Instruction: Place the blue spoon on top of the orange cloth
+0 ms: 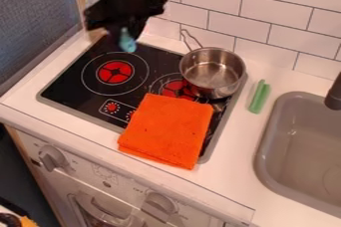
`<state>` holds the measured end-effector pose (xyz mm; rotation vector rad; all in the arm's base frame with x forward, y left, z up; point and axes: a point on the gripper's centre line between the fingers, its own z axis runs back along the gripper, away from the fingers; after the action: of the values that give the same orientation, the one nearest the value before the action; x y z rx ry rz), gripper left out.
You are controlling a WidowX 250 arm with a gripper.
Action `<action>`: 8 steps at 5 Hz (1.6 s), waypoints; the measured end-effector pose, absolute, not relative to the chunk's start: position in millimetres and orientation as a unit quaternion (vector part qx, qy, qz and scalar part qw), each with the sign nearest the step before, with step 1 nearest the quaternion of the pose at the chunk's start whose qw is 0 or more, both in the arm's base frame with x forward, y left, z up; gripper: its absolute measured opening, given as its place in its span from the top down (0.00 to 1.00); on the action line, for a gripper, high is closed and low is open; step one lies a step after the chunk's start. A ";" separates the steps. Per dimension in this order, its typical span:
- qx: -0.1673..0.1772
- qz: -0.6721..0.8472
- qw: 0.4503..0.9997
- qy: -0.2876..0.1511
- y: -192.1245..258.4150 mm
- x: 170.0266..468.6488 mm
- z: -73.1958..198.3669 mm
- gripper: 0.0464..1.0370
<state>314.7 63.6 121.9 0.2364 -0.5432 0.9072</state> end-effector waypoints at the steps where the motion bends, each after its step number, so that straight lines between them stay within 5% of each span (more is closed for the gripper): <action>1: 0.087 0.445 0.852 -0.261 23.4 292.6 132.7 0.72; 2: 0.074 0.452 0.857 -0.236 -5.1 271.1 120.9 0.72; 4: 0.099 0.448 0.858 -0.231 -26.3 241.6 102.2 0.72; 8: 0.131 0.418 0.877 -0.197 -43.7 252.1 33.7 0.72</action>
<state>252.1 -43.7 33.7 0.2742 -0.4116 0.8717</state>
